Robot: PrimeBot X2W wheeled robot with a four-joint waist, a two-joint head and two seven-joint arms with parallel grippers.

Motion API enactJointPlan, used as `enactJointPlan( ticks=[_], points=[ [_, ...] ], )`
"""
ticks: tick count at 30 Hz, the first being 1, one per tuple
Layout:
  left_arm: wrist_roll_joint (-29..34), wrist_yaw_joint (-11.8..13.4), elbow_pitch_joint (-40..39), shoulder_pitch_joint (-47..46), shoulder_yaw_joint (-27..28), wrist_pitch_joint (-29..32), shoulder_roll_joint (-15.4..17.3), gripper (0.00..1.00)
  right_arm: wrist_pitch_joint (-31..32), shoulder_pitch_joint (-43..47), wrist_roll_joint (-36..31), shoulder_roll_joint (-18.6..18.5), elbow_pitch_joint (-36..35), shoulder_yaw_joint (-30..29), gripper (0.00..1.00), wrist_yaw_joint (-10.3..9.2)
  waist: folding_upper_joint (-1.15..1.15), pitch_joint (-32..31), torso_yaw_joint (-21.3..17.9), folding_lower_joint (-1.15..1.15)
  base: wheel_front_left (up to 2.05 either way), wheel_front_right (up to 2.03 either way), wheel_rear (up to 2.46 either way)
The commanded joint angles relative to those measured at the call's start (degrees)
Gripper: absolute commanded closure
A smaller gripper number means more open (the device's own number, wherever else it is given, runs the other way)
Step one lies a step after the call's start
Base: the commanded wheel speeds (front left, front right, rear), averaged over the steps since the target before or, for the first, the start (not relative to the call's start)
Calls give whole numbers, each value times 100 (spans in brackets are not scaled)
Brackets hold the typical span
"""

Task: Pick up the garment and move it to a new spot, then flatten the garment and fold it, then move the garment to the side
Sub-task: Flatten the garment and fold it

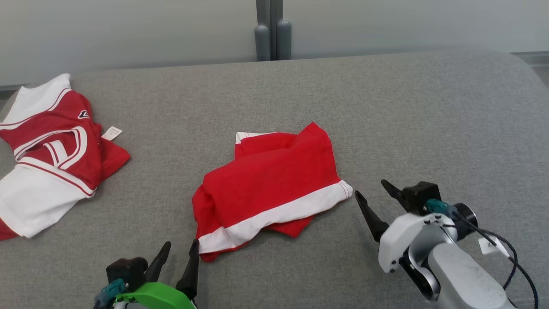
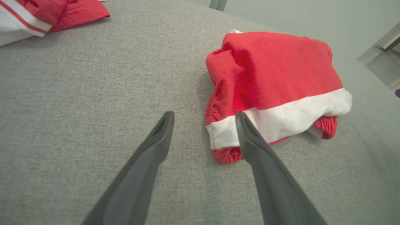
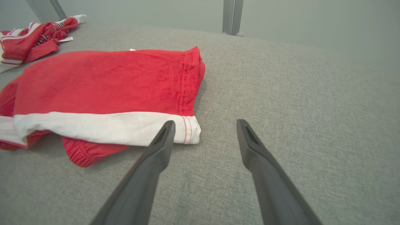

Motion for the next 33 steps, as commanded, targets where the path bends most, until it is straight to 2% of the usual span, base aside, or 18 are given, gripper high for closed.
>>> enactJointPlan(
  ticks=[1, 7, 14, 33],
  points=[
    [-139, -14, 93, -194, -60, 70, 13, 0, 156, -307, 222, -12, 242, 210, 0, -4, 0, 177, 69, 0, 0, 0, 0],
    [-464, -15, 414, -556, -357, 114, 33, 0, 317, -1015, 651, 33, 1098, 837, 0, -4, 0, 350, 224, 0, 0, 0, 0],
    [-761, -16, 675, -772, -742, -3, 153, 0, 191, -1441, 1065, 23, 1700, 1460, 0, -5, 0, 463, 309, 0, 0, 0, 0],
    [-1325, -16, 1105, -1054, -1380, -251, 328, 0, -397, -1921, 1683, -25, 2462, 2361, 0, -5, 0, 520, 295, 0, 0, 0, 0]
  ],
)
